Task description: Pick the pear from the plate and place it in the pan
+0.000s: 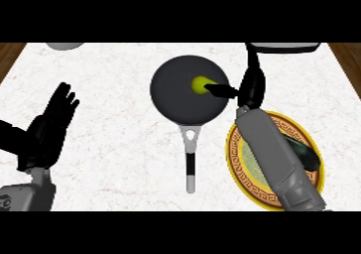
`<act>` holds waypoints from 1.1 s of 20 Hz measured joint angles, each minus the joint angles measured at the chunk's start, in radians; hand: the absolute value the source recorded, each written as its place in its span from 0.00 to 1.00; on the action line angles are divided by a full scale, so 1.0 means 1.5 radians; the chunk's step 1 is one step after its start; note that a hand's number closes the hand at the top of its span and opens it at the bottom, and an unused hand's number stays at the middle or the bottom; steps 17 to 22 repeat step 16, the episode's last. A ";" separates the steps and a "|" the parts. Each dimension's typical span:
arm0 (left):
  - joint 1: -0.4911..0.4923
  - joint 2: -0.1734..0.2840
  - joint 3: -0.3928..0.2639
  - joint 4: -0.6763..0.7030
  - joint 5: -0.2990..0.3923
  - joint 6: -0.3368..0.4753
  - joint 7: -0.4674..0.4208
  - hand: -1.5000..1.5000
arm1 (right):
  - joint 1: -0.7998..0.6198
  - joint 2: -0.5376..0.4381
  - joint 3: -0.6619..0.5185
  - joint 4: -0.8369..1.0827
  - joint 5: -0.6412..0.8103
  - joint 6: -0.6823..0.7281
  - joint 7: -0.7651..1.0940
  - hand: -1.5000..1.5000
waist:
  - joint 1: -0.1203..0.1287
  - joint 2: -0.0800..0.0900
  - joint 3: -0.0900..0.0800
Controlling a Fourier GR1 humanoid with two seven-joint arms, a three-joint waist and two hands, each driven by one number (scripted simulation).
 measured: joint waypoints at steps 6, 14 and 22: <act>0.001 0.005 0.009 -0.009 -0.003 0.006 0.012 0.50 | 0.182 -0.004 0.002 -0.213 -0.107 0.110 -0.108 0.00 | -0.015 -0.005 0.000; -0.009 -0.007 0.012 0.008 -0.009 -0.004 -0.001 0.50 | 0.431 -0.048 0.051 -0.510 -0.133 0.195 -0.100 0.00 | -0.006 -0.001 -0.001; -0.016 -0.005 0.016 0.001 -0.007 -0.009 0.014 0.50 | 0.479 -0.050 0.066 -0.567 -0.122 0.198 -0.086 0.00 | -0.003 0.000 -0.001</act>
